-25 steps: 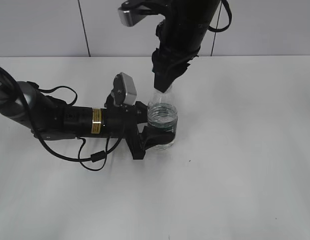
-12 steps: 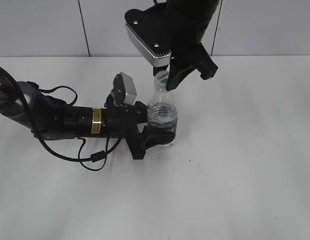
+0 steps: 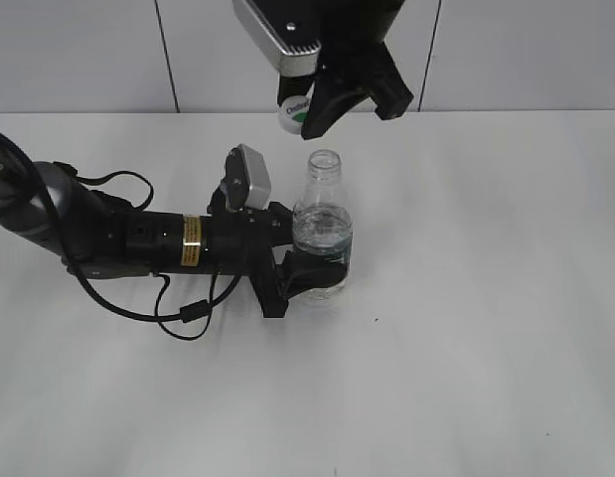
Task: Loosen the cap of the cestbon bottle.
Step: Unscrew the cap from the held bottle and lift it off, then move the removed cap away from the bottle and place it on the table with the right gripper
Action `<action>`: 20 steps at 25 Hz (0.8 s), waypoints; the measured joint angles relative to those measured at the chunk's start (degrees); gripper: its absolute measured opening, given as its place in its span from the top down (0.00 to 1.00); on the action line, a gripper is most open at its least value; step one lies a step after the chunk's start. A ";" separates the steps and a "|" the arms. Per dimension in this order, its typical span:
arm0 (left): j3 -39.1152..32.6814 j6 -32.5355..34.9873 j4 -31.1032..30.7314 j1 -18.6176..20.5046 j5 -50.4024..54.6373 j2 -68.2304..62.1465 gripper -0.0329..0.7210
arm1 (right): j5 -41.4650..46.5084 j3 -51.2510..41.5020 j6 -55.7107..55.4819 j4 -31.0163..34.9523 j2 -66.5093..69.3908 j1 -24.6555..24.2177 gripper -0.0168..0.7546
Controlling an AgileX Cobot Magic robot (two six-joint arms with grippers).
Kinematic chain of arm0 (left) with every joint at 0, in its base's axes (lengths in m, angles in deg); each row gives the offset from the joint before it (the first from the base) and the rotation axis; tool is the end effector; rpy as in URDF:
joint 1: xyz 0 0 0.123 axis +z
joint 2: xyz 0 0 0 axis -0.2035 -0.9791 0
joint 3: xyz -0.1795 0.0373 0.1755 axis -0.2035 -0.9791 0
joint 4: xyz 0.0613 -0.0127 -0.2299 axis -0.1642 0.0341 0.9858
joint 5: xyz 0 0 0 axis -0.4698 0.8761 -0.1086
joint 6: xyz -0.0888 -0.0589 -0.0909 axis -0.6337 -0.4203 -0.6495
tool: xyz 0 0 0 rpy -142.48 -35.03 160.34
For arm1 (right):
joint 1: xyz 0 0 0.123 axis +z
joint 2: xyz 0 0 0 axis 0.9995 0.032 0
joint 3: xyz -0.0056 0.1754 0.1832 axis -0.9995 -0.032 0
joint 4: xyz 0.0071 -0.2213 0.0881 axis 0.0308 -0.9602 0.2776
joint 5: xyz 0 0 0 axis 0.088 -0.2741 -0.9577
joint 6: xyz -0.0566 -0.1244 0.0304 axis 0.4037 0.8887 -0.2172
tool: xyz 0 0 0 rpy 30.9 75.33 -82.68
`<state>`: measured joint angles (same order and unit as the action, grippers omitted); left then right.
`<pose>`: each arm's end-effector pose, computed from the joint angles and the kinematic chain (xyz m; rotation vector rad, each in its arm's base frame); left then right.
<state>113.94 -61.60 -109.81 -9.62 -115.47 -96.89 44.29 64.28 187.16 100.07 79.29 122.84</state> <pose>0.3257 -0.2479 0.0367 1.2600 1.5843 -0.9438 0.3383 0.2745 0.2309 -2.4714 1.0777 0.0173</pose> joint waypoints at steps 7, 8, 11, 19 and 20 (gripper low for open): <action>0.00 0.00 0.00 0.00 -0.04 0.00 0.41 | 0.00 0.02 -37.10 -1.25 -2.19 0.00 0.59; 0.00 0.00 0.00 0.00 -0.04 0.00 0.41 | 0.00 0.07 -46.18 -2.16 -2.40 0.00 0.59; 0.00 0.00 0.00 0.00 -0.04 0.00 0.41 | 0.06 0.07 -68.63 -6.21 -2.55 0.00 0.59; 0.00 0.00 0.00 0.00 -0.04 0.00 0.41 | 0.06 -0.10 -91.60 -8.54 -2.81 -0.28 0.60; 0.00 0.00 0.00 0.00 -0.04 0.00 0.41 | 0.06 -0.47 -92.08 -8.59 -3.04 -0.62 0.60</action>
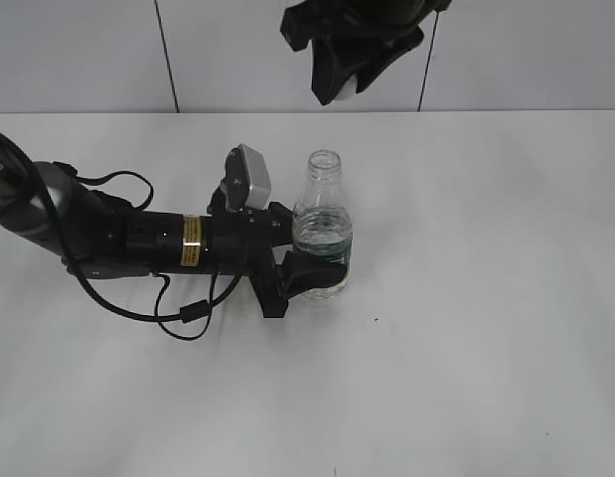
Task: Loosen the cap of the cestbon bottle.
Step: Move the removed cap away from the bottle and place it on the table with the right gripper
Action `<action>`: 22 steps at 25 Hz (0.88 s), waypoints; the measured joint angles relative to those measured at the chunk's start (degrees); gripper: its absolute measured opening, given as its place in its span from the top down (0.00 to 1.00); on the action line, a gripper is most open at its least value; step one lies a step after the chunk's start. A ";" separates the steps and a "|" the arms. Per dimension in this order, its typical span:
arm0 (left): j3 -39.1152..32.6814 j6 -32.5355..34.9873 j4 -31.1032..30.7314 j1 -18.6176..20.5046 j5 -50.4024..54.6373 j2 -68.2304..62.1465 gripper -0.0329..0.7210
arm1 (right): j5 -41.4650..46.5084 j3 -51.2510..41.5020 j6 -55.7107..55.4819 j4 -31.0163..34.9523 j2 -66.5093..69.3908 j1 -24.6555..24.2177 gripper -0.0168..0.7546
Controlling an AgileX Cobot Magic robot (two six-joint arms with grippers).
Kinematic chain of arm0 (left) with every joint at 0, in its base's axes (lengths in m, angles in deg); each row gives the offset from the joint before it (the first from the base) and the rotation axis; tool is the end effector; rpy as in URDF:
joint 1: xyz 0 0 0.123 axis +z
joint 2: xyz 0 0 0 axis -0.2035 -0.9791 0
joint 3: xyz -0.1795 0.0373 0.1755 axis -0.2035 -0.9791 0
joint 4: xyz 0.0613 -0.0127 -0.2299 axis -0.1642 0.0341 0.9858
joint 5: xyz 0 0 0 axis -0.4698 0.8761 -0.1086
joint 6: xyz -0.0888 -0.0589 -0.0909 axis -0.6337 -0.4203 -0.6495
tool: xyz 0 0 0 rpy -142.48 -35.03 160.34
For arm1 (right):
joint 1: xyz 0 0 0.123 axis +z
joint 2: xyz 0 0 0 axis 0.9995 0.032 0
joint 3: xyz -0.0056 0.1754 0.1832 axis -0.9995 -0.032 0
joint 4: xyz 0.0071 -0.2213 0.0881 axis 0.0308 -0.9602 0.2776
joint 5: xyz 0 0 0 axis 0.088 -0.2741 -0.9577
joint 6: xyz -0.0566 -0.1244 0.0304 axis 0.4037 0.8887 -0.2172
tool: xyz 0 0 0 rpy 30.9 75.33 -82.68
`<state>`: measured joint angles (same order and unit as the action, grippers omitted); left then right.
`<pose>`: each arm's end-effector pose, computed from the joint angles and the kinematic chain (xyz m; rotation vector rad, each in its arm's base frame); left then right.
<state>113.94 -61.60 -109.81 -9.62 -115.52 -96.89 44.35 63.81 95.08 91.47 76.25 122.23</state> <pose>0.3256 -0.2479 0.0368 1.2598 1.5836 -0.9446 0.3464 0.2509 0.2478 -0.9804 2.5692 0.2697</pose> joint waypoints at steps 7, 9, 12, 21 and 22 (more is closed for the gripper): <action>0.00 0.00 -0.13 0.00 -0.19 0.00 0.41 | 0.00 -7.88 -1.46 -0.71 -2.63 -5.68 0.60; 0.00 0.00 -0.19 0.00 -0.24 0.00 0.41 | -0.06 -11.78 -1.51 -1.04 -3.77 -8.34 0.60; 0.00 0.00 -0.26 0.00 -0.30 0.00 0.41 | -0.41 -18.42 -1.51 -1.23 -6.62 -12.52 0.60; 0.00 0.00 -0.50 -0.05 -0.54 0.00 0.41 | -12.20 -35.83 -1.21 -1.13 -9.69 -21.41 0.60; 0.00 0.00 -0.50 -0.05 -0.60 0.00 0.41 | -14.06 -37.28 -0.99 -1.00 -9.69 -21.68 0.60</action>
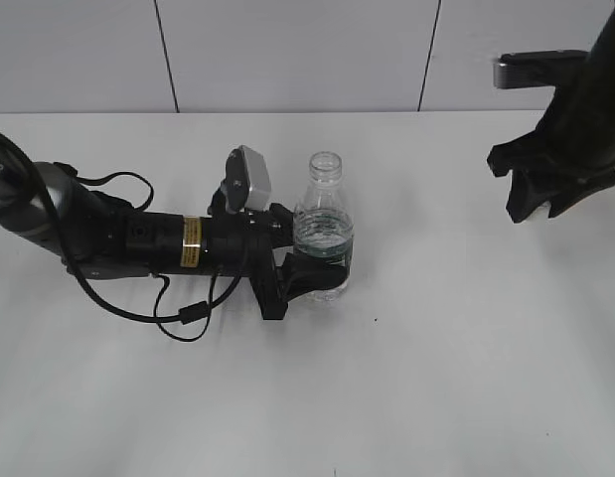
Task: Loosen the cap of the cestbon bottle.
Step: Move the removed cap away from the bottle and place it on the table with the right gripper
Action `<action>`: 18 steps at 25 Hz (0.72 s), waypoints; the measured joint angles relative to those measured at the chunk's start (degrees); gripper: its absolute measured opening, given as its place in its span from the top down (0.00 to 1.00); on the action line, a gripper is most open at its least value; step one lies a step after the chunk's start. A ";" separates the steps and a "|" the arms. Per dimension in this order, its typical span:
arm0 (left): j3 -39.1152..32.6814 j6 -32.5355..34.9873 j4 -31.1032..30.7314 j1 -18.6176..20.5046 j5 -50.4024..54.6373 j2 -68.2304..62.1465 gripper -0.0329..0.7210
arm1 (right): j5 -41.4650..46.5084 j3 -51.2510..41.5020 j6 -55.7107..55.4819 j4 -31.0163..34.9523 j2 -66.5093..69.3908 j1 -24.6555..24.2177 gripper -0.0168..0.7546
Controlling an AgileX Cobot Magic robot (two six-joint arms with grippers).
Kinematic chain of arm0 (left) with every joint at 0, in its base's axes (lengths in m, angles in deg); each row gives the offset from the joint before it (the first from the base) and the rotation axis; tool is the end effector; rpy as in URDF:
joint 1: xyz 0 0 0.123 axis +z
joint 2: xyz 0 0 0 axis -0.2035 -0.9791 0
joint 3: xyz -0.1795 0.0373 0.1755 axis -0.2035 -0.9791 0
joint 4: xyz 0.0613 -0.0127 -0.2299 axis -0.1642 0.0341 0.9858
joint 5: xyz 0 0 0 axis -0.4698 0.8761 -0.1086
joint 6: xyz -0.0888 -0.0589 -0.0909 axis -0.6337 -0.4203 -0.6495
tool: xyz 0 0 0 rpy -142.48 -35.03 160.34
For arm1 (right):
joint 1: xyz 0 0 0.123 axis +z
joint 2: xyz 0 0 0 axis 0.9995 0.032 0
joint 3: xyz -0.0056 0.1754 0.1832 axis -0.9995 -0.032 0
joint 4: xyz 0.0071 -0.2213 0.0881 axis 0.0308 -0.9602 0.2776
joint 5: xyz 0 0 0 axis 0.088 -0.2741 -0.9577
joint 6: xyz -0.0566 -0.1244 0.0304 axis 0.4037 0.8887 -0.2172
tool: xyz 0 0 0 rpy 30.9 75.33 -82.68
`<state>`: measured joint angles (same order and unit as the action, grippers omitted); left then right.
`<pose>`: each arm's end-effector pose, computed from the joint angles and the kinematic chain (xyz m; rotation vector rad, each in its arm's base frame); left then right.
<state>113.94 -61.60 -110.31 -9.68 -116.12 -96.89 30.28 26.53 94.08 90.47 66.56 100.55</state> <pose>0.3239 -0.2488 0.0376 1.2682 1.5719 -0.9556 0.3389 0.0848 0.1445 -0.4518 2.9311 0.1252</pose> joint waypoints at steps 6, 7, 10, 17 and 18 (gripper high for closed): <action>0.00 0.00 0.00 0.00 0.05 0.00 0.41 | -10.63 -2.32 0.07 0.38 2.97 -0.28 0.60; 0.00 0.00 0.00 0.00 0.00 0.00 0.41 | -12.03 -2.38 0.07 0.45 4.19 -0.28 0.60; 0.00 0.00 0.00 0.00 0.00 0.00 0.41 | -15.95 -2.39 0.07 0.83 7.63 -0.28 0.60; 0.00 0.00 0.00 0.00 -0.06 0.00 0.41 | -20.93 -2.66 -0.55 1.29 11.84 -0.28 0.60; 0.00 0.00 0.00 0.00 -0.13 0.00 0.41 | -21.55 -2.66 -0.60 1.34 12.16 -0.28 0.60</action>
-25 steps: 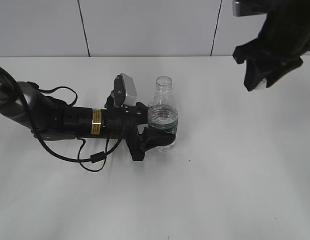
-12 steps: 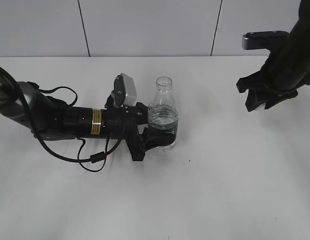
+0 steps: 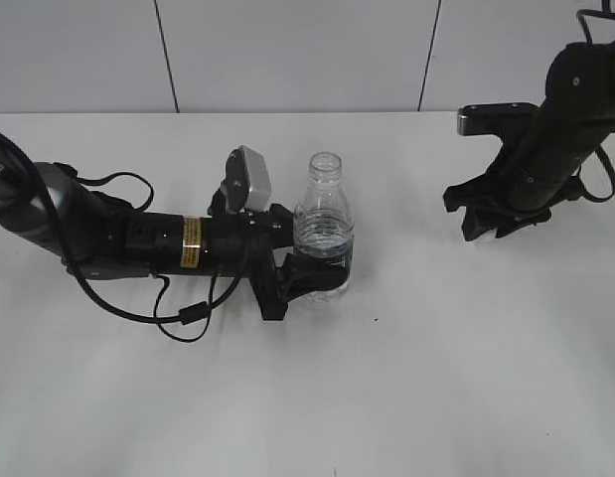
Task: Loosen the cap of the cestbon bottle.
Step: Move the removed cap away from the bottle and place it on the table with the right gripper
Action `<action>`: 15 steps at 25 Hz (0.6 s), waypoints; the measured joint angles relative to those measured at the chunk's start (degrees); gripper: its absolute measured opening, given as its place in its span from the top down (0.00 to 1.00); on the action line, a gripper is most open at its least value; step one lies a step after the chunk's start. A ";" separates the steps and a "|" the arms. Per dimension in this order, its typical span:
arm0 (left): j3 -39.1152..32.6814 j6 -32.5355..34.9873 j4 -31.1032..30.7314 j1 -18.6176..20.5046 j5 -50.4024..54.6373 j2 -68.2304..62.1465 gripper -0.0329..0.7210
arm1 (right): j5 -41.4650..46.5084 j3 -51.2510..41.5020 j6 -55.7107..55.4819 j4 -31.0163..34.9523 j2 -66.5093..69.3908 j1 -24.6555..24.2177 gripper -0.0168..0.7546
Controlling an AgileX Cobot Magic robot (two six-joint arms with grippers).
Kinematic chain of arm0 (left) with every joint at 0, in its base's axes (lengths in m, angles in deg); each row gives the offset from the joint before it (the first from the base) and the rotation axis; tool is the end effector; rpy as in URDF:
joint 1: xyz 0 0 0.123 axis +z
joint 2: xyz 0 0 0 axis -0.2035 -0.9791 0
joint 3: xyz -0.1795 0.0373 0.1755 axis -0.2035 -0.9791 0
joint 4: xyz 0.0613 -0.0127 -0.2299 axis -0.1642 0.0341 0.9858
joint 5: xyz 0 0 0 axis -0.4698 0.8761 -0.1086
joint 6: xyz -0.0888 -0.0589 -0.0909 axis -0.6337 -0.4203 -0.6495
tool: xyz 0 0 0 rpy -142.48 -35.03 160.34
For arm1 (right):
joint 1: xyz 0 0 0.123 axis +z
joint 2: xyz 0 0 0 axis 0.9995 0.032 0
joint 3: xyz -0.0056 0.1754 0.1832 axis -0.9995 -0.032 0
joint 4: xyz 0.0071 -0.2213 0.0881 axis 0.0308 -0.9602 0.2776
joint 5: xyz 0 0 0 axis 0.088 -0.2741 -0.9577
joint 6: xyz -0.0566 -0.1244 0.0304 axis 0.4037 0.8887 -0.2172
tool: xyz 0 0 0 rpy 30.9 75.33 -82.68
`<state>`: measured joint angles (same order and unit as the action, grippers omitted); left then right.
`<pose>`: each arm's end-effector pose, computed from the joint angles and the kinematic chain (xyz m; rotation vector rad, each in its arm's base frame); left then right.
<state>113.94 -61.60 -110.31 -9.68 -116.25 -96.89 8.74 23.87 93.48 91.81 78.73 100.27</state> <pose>0.3237 -0.2489 0.0378 1.2676 1.5701 -0.9576 0.3752 0.0895 0.0669 -0.3564 2.8266 0.1276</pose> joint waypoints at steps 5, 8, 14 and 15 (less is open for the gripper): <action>0.00 0.00 -0.12 0.00 -0.18 0.00 0.41 | -2.26 -0.04 -0.17 0.67 2.34 0.00 0.60; 0.00 0.00 -0.18 0.00 -0.23 0.00 0.41 | -3.84 -0.04 -0.19 0.80 2.47 0.00 0.60; 0.00 0.00 -0.28 0.00 -0.28 0.00 0.41 | -4.76 -0.04 -0.19 0.95 2.47 0.00 0.59; 0.00 0.00 -0.28 0.00 -0.28 0.00 0.41 | -4.76 -0.04 -0.24 0.95 2.47 0.00 0.59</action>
<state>113.94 -61.60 -110.59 -9.68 -116.53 -96.89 3.98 23.83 93.25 92.76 81.19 100.27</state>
